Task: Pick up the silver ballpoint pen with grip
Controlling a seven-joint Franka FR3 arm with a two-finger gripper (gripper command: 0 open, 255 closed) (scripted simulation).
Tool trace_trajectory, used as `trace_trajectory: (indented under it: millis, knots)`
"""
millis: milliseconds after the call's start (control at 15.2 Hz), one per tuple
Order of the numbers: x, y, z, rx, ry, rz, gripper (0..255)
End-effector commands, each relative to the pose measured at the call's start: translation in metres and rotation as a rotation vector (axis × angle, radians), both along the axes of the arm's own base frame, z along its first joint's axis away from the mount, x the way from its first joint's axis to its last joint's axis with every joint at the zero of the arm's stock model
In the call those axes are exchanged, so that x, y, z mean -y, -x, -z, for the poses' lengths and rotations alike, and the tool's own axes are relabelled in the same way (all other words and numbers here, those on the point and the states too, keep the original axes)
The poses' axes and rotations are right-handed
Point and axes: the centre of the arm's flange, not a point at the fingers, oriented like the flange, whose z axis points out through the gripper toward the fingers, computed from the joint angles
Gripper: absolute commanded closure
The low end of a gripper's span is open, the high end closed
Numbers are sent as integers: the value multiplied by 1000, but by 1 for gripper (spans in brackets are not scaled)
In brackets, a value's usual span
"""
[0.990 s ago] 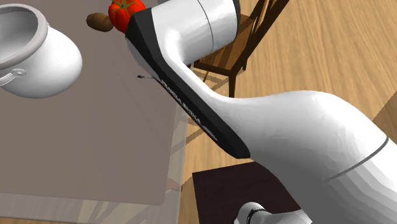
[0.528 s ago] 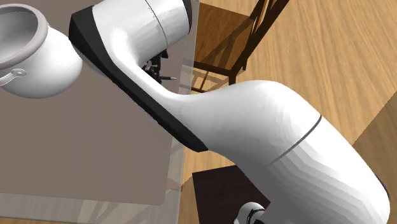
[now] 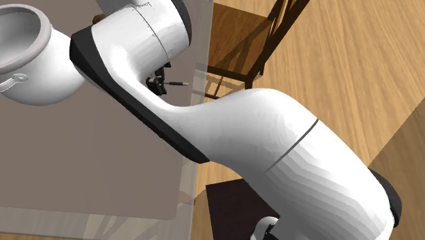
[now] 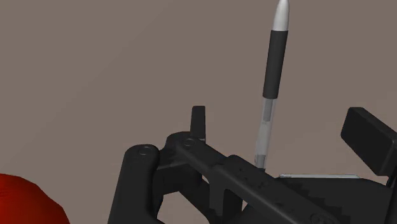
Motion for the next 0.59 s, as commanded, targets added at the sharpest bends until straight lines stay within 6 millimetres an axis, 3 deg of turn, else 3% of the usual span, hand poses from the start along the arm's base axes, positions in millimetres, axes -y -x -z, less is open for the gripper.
trace_trajectory:
  millis: [0, 132, 198, 528]
  knots:
    - [0, 0, 15, 0, 0, 0, 0]
    - [0, 0, 15, 0, 0, 0, 0]
    - [1, 0, 15, 0, 0, 0, 255]
    - [0, 1, 15, 0, 0, 0, 255]
